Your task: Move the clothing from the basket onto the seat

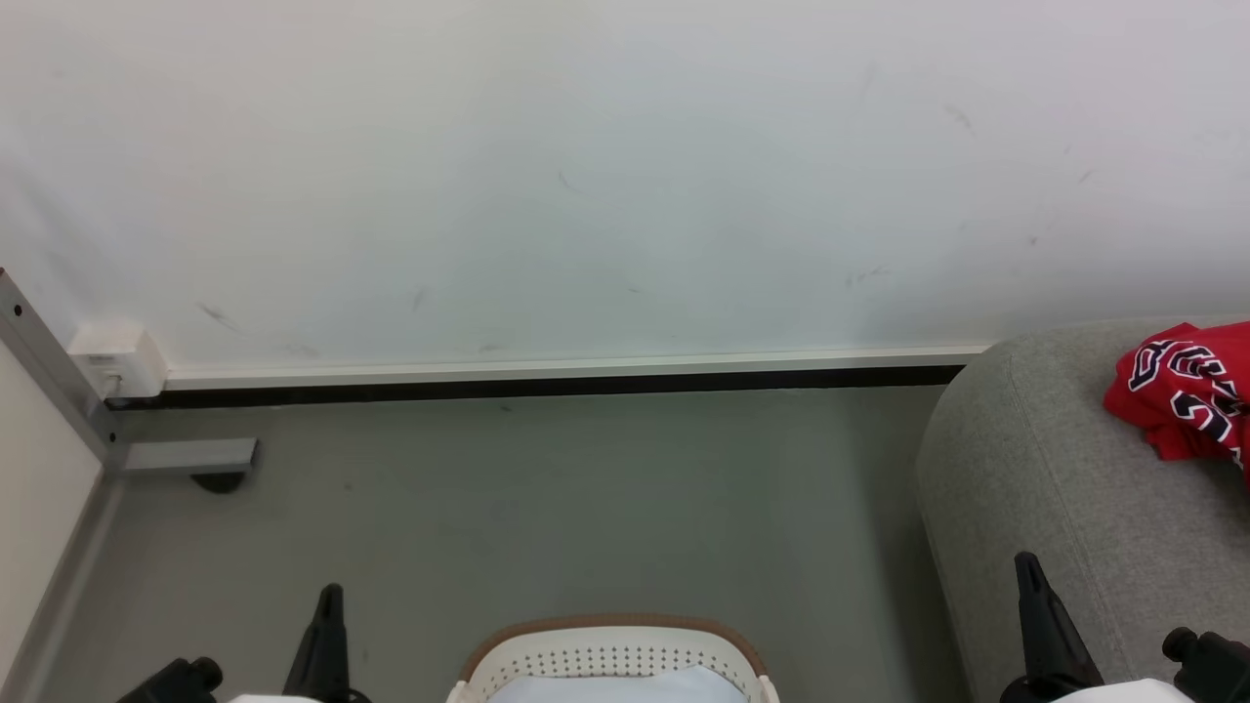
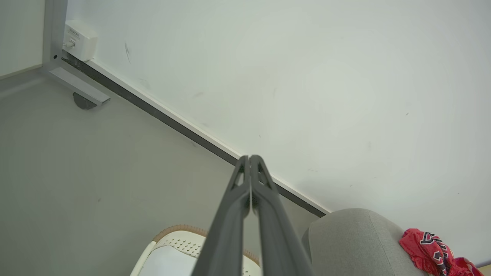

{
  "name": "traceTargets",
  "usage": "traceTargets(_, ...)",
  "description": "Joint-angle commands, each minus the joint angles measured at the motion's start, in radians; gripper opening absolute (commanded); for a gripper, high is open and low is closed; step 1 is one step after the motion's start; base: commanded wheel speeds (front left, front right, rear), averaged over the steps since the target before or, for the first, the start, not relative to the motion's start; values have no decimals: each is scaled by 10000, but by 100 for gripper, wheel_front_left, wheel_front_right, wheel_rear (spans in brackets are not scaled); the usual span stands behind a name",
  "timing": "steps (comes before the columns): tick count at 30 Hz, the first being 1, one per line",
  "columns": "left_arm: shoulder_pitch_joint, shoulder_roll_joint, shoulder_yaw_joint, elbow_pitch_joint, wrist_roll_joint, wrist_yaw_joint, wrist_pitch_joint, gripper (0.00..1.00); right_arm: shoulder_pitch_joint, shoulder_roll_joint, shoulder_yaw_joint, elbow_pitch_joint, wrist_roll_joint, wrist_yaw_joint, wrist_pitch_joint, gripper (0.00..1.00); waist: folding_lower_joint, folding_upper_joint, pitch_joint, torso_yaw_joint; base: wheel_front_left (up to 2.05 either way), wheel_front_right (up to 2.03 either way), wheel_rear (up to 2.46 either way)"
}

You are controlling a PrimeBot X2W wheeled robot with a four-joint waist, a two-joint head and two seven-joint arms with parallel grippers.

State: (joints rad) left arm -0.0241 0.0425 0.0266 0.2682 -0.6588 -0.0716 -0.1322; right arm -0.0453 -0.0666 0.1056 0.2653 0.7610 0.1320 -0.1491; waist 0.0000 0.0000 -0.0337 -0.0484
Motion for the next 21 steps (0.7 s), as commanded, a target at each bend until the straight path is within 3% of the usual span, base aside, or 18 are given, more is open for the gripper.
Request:
traceTargets(1,-293,53,80,-166,-454,-75,89,0,-329,-93,-107,-147,406,-6,80,0,0,0,6,9,0,0,0)
traceTargets(21,-491,70,317,-179,-3086,-232,789,0,-457,-140,-580,-171,2891,-10,707,0,0,0,78,110,0,0,0)
